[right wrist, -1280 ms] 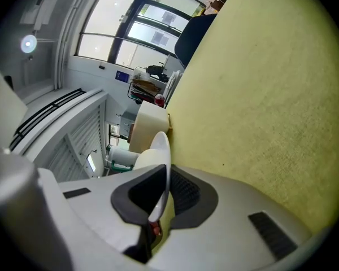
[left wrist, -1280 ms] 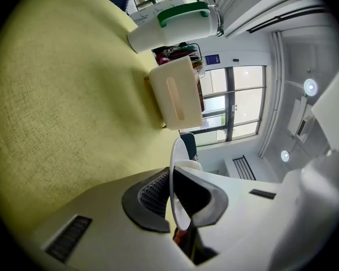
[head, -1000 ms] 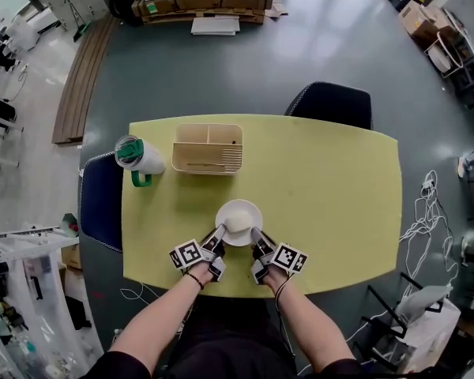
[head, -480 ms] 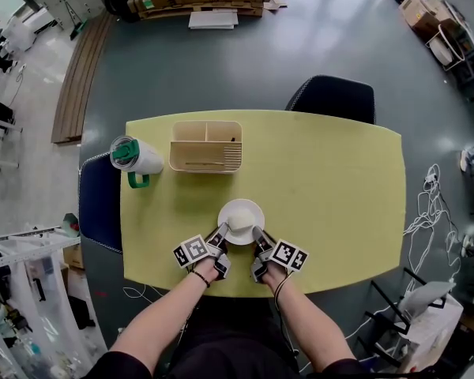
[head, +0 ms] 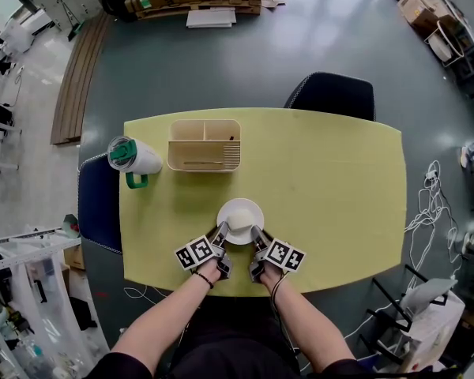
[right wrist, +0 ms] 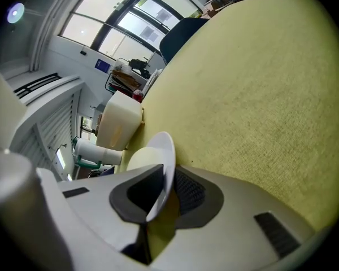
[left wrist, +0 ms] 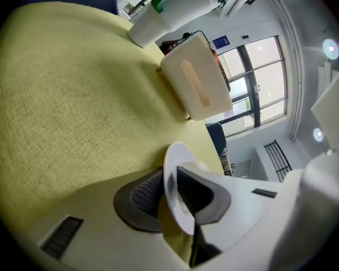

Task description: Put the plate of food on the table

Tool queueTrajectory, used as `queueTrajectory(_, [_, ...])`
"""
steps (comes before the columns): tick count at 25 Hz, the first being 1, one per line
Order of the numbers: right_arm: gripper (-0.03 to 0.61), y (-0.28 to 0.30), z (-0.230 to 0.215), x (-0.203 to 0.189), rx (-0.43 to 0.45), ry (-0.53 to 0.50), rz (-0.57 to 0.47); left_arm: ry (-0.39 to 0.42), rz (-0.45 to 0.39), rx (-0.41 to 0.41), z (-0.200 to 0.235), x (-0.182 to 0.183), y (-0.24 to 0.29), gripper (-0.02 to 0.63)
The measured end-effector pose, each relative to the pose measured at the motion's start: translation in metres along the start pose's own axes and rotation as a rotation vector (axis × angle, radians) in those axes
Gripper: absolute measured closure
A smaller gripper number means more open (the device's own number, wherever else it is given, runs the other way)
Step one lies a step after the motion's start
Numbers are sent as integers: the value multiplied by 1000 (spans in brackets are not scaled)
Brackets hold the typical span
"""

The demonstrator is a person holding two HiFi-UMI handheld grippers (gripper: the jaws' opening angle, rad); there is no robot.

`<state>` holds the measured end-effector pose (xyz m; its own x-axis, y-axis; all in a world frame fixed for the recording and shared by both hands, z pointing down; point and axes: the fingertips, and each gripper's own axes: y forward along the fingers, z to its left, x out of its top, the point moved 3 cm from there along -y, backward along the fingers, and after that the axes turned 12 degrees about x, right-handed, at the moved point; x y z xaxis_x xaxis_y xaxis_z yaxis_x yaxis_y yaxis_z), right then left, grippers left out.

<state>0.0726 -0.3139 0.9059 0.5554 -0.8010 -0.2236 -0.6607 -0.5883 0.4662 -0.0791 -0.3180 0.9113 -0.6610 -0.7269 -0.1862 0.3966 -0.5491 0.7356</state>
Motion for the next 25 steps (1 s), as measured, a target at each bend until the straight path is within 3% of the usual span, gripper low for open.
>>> queueTrajectory(3, [525, 0, -2, 1, -31, -37, 5, 68, -10, -2, -4, 1, -1, 525])
queueTrajectory(13, [469, 3, 2, 1, -169, -303, 118, 214, -27, 48, -3, 2, -1, 525])
queueTrajectory(18, [451, 1, 2, 3, -254, -445, 175, 310, -45, 113, 0, 2, -4, 523])
queueTrajectory(25, [451, -1, -1, 10, -279, -508, 195, 552, -89, 209, -2, 10, -10, 523])
